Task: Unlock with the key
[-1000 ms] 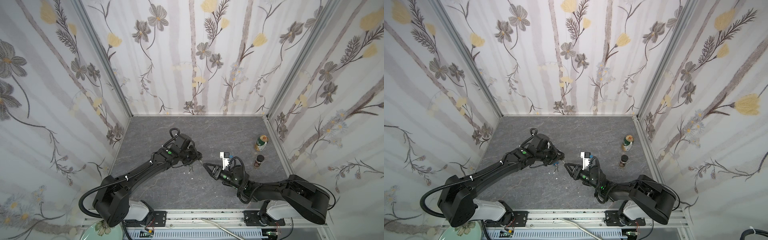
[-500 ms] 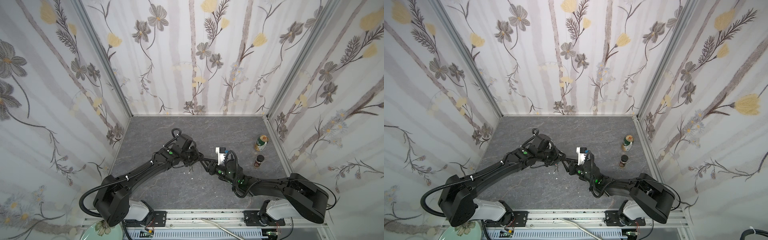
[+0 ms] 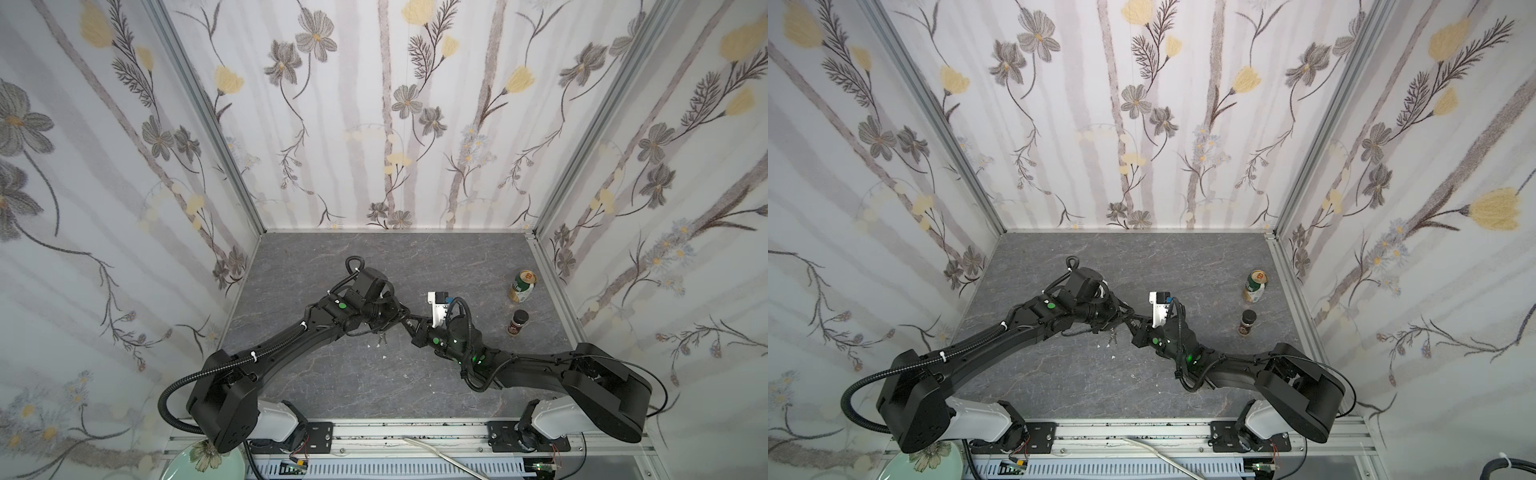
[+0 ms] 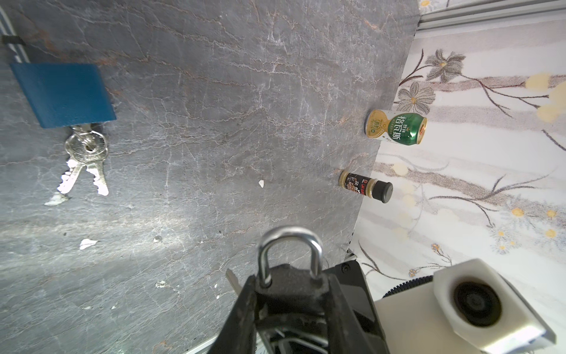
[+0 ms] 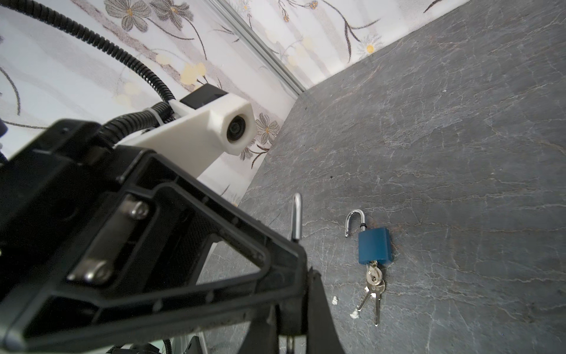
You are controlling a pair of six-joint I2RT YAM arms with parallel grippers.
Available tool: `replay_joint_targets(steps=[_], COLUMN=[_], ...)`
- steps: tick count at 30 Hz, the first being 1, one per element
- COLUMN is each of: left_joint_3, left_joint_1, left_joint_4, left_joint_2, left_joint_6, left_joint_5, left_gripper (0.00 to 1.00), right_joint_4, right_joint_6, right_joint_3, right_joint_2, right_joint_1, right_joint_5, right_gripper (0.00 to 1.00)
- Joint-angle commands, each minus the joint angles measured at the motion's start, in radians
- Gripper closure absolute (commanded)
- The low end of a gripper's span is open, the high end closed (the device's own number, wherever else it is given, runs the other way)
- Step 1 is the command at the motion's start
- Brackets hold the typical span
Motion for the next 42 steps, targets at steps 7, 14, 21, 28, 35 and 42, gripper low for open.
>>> replay_joint_targets(steps=[7,14,21,28,35,42], left_joint_3=[0.001,-0.026,-0.043,-0.038,-0.035,-0.043], left_joint_1=[0.005,0.039,0.079,0.103,0.104,0.094], left_joint_4=[0.046,0.045,0.006,-0.014,0.025,0.110], left_joint_2=[-0.013,-0.070,-0.124,-0.166,-0.149,-0.137], left_joint_6=[0.025,0.065,0.144,0.243,0.275,0.257], left_joint_5=[0.006,0.006,0.032,0.104,0.212,0.296], left_gripper=[0.41,0.36,0.37,0.41,0.48,0.51], right_joint_4=[-0.004,-0.020,-0.083,-0.189,-0.225,-0.212], right_joint_6=[0.009,-0.007,-0.064,-0.149,-0.188,-0.186], right_joint_3=[-0.035,-0.068,-0.075,-0.066,-0.087,-0.096], right_joint_2=[-0.037,-0.083,-0.153,-0.246,-0.339,-0.361], right_joint_1=[-0.001,-0.008,-0.033,-0.073,-0.115,-0.122], right_joint_5=[-0.014,-0.061,-0.179,-0.306,-0.378,-0.423], right_gripper=[1.00,1.00,1.00,1.00,1.00,1.00])
